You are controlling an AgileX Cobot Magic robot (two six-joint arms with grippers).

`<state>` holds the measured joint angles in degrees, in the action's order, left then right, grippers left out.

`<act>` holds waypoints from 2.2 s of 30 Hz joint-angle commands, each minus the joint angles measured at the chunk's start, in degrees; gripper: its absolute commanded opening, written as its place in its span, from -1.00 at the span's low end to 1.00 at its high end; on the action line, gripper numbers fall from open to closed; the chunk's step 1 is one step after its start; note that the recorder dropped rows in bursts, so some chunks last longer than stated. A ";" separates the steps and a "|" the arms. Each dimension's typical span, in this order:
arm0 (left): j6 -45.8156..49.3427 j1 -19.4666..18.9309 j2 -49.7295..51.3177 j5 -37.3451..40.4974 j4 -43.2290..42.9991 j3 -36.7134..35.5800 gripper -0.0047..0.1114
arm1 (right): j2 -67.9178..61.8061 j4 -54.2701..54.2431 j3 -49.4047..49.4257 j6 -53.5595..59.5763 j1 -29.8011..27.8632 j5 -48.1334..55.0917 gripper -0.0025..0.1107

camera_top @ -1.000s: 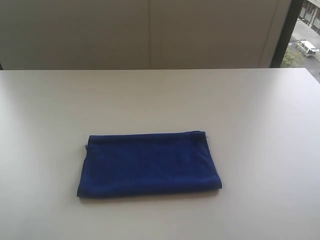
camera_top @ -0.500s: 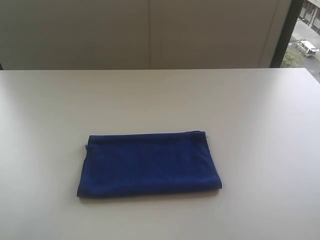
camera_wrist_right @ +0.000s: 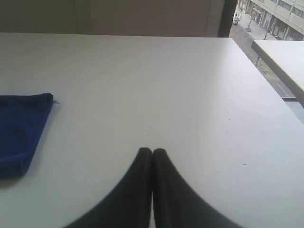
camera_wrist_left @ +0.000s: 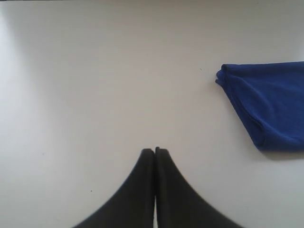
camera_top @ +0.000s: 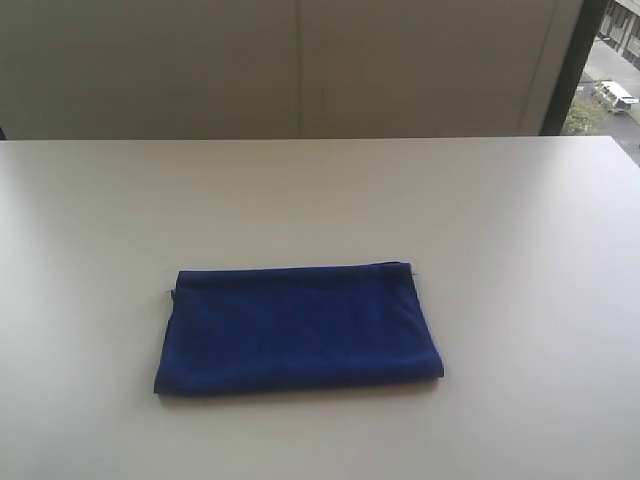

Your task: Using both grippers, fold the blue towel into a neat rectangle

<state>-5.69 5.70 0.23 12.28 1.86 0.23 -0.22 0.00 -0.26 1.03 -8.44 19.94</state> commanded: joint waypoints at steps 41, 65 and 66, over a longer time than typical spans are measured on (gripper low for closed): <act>-0.02 -1.16 -0.23 -0.24 -2.31 -0.23 -0.92 | 0.22 0.00 0.26 0.39 0.22 -0.15 -0.96; -0.02 -1.08 -0.23 -0.24 -2.31 -0.23 -0.92 | 0.22 0.00 0.26 0.39 0.22 -0.15 -0.96; -0.02 -1.08 -0.23 -0.24 -2.31 -0.23 -0.92 | 0.22 0.00 0.26 0.39 0.22 -0.15 -0.96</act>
<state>-5.69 4.73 0.23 12.19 -0.86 0.23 -0.22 0.00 -0.26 1.03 -8.42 20.04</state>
